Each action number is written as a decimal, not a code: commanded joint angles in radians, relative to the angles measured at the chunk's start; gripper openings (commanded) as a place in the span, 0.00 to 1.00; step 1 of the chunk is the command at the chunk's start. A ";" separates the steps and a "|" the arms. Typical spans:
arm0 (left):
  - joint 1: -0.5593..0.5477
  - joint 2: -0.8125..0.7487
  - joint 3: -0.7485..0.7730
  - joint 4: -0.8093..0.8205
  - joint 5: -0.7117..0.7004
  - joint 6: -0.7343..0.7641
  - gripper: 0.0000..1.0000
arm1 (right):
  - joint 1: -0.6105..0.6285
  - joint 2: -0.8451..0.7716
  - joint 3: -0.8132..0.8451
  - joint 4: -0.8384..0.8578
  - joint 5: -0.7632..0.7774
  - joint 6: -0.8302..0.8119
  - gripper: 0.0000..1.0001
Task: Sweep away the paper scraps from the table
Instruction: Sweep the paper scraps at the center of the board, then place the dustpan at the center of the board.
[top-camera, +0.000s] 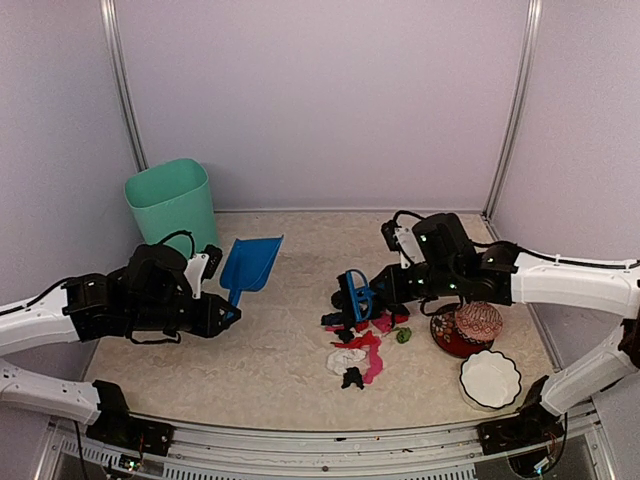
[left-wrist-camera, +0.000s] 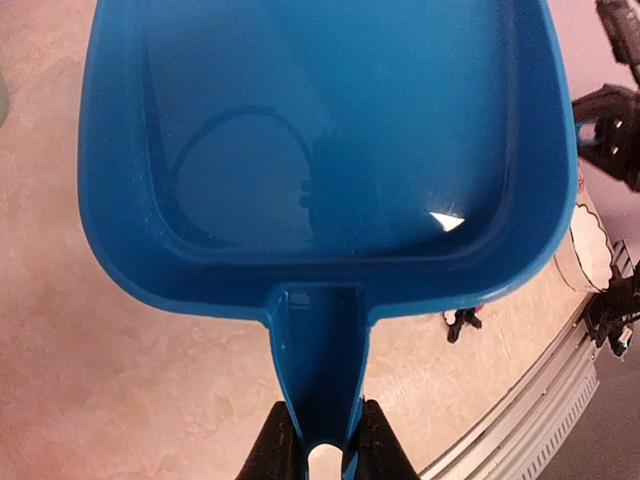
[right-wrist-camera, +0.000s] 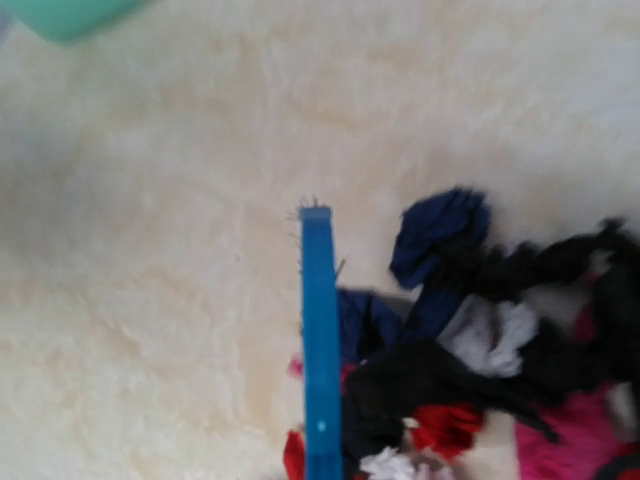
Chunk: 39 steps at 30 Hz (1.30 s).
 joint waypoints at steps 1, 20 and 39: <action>-0.097 0.038 -0.007 -0.071 -0.107 -0.126 0.00 | -0.045 -0.149 -0.028 -0.026 0.022 -0.021 0.00; -0.186 0.522 0.108 -0.103 -0.230 -0.203 0.00 | -0.088 -0.276 -0.098 -0.043 0.146 -0.038 0.00; -0.060 0.838 0.349 -0.095 -0.165 0.010 0.00 | -0.094 -0.326 -0.159 -0.062 0.164 -0.040 0.00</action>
